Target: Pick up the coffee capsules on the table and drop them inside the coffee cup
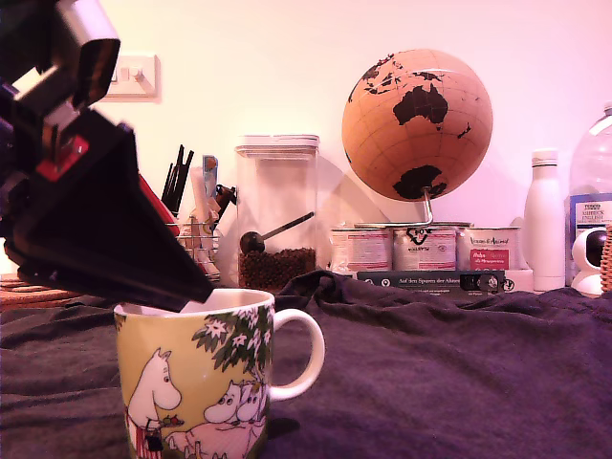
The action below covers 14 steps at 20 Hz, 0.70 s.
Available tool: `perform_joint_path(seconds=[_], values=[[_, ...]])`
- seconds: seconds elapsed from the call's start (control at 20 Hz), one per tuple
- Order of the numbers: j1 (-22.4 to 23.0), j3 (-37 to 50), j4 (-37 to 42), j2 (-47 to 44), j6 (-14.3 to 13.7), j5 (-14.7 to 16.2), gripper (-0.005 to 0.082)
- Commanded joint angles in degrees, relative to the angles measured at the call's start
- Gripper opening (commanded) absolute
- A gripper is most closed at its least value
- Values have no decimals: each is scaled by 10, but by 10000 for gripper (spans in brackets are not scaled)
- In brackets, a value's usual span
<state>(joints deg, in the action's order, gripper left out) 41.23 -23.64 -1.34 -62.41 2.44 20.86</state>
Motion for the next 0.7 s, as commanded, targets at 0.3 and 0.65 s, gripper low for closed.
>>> perform_joint_path(seconds=[0.3,0.65], values=[[0,0,-7,0,2,-4,533],[0,-18,-2,0,1,-4,86]])
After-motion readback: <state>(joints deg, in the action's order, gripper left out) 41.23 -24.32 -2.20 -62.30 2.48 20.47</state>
